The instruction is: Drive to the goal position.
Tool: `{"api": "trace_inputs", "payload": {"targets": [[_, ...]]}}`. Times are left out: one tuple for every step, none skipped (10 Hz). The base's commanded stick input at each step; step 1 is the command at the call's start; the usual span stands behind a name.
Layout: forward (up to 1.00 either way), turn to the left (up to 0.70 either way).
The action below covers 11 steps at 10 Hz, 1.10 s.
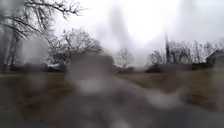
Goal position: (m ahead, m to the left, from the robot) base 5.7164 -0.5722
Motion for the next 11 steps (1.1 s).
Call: {"api": "trace_inputs", "payload": {"targets": [[0.85, 0.00], [0.85, 0.00], [0.85, 0.00], [0.85, 0.00], [0.85, 0.00], [0.85, 0.00], [0.85, 0.00], [0.85, 0.00], [0.85, 0.00], [0.85, 0.00], [0.85, 0.00]]}}
